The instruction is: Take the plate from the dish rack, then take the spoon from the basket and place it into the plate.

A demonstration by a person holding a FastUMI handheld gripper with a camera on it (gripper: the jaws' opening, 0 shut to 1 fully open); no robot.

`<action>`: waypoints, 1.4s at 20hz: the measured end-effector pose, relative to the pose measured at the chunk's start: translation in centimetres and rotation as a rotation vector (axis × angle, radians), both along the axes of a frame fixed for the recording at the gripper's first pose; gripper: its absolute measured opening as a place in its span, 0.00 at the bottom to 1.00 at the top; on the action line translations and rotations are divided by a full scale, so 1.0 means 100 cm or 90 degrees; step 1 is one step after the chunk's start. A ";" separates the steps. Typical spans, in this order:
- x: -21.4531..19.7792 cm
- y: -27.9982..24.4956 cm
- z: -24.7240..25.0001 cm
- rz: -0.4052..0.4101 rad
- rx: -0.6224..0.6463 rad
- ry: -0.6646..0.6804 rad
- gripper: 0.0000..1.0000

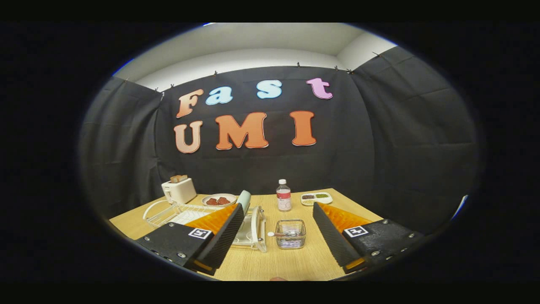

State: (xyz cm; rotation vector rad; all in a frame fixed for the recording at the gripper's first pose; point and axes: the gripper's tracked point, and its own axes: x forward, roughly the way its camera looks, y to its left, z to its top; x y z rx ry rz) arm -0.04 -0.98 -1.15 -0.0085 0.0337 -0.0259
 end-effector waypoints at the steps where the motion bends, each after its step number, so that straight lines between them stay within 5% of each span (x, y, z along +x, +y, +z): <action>1: 0.000 0.000 -0.001 0.000 0.002 0.001 0.98; 14: 0.029 0.029 -0.026 0.020 0.009 0.066 0.98; 28: 0.109 0.090 -0.053 0.042 -0.001 0.137 0.98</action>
